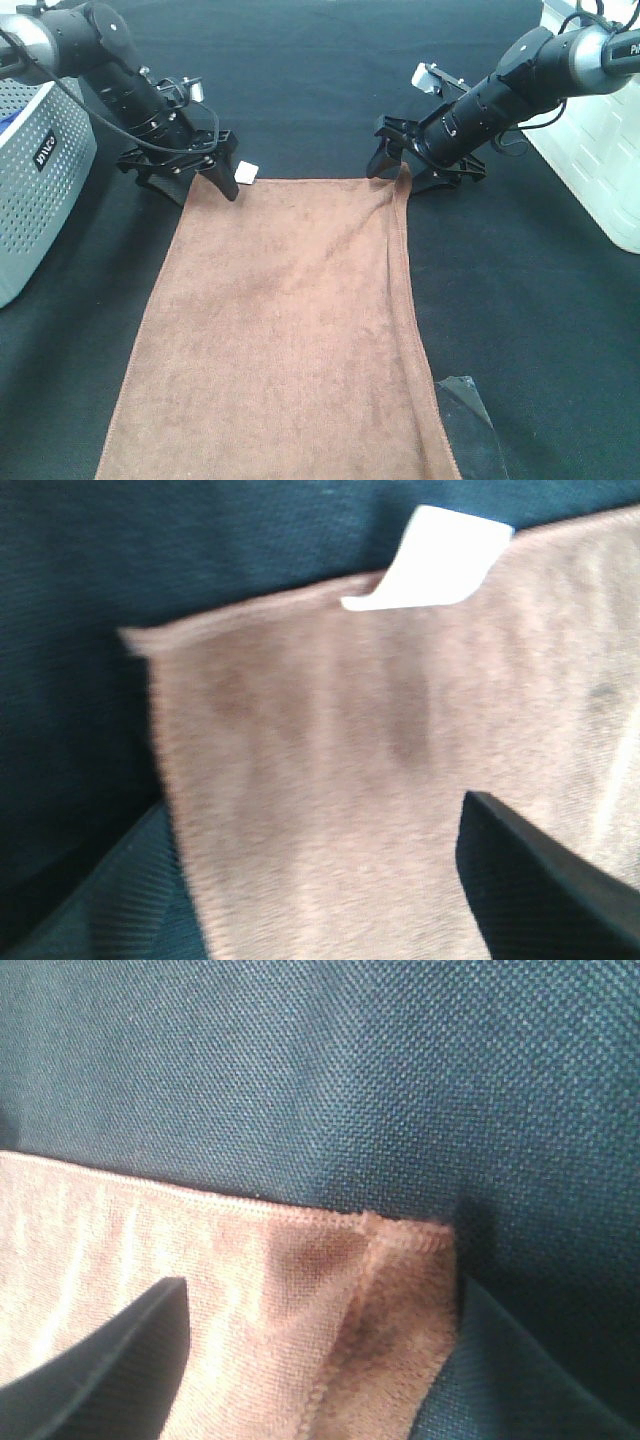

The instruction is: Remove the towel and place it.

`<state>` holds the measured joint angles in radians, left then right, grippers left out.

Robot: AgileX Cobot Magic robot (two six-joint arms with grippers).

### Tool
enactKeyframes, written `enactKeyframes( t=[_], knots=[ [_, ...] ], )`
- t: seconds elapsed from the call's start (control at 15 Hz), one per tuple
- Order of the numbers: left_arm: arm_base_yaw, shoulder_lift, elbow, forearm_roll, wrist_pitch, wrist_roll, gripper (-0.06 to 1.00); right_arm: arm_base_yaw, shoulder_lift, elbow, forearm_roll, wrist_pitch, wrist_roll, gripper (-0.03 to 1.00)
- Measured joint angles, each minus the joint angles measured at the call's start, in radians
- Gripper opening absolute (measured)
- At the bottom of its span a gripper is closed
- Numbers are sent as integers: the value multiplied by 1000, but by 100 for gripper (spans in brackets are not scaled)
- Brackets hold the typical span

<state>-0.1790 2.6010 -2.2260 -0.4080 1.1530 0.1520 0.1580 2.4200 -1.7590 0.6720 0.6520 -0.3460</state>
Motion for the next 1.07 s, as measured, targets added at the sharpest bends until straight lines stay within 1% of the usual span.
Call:
enactKeyframes(
  t=[0.13, 0.27, 0.33, 0.4, 0.47, 0.53, 0.67, 0.73, 0.8, 0.93, 1.07],
  knots=[
    [-2, 0, 0, 1, -1, -1, 71, 5, 0, -1, -33, -9, 22, 66],
    [-2, 3, 0, 0, -2, -1, 62, 5, 0, -4, -60, -14, 25, 60],
    [-2, 4, 0, 0, -3, -1, 53, 5, 0, -4, -68, -16, 26, 55],
    [-2, 6, 0, 0, -4, -1, 45, 5, 0, -4, -84, -20, 26, 48],
    [-2, 8, 0, 2, -8, -1, 33, 5, 0, -4, -108, -25, 26, 41],
    [-2, 10, 0, 8, -12, 5, 24, 5, 0, -4, -133, -29, 27, 33],
    [-2, 15, 1, 10, -29, 30, 4, 6, -1, -4, -187, -38, 27, 22],
    [-2, 15, 1, 10, -31, 38, 1, 8, -5, -4, -214, -44, 27, 18],
    [-2, 15, 1, 10, -35, 43, 1, 8, -11, -4, -267, -54, 27, 12],
    [-3, 15, 1, 8, -45, 48, 0, 8, -11, -17, -302, -48, 28, 5],
    [-3, 15, 1, 8, -47, 55, 0, 8, -11, -30, -324, -46, 23, 2]
  ],
)
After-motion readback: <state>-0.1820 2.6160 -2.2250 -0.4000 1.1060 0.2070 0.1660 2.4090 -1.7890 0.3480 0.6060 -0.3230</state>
